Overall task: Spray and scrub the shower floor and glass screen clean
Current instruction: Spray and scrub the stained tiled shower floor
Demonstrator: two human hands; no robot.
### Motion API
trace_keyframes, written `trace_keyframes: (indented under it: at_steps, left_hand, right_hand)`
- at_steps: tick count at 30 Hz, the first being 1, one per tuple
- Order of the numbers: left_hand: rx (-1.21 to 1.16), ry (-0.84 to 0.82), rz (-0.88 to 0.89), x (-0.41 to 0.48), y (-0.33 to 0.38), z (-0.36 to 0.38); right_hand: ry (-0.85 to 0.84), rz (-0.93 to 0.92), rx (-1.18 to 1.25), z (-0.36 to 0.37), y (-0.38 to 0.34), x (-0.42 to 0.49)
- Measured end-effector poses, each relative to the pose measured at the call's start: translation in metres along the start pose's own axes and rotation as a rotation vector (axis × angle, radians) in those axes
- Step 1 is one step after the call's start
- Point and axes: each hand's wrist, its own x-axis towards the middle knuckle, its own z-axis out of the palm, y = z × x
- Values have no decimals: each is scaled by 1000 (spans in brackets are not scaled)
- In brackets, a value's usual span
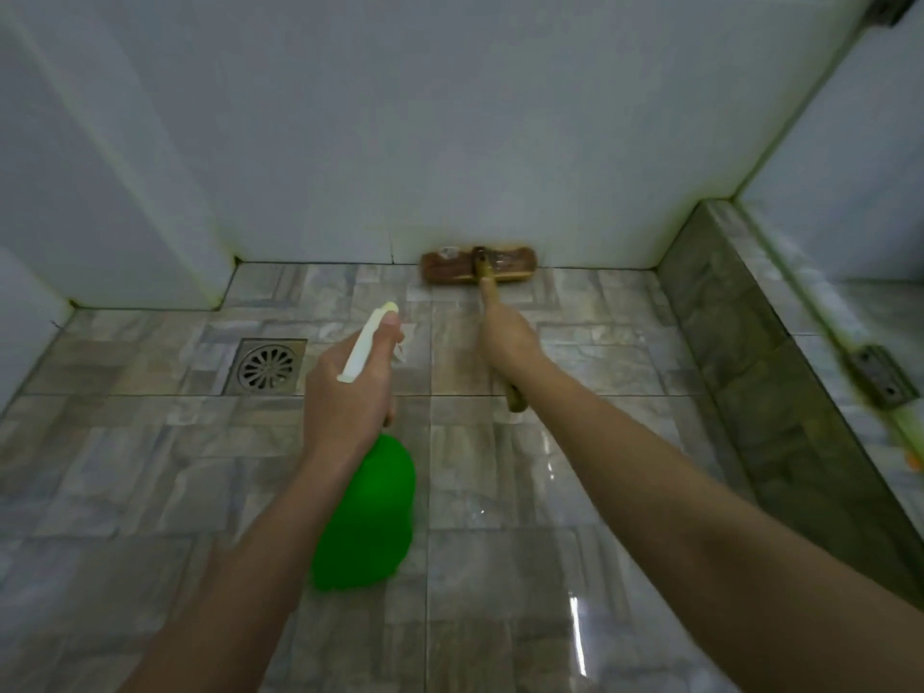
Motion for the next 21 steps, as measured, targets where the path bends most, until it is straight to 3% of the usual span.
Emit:
trace_keyframes:
  at_steps: [3,8,10,14,16,21]
  left_hand:
    - [-53,24,-28,0,-5,-23]
    - [-110,99,-59,10,-8,-70]
    - [-95,128,-73,10,-8,-80]
    - [-137,207,-93,8,-19,-102]
    - [-140,209,-87,9,-26,-118]
    - [-142,215,-88,6,-38,-156]
  right_hand:
    - [-51,-9,-101,-3,-8,0]
    - [206,241,70,19,-18,-11]
    - [142,176,122,43,-56,-9]
    - [-108,-186,-114,81,-115,-6]
    - [-98,-201,-146,80,-116,-10]
    - [26,-41,-22,103,-137,-26]
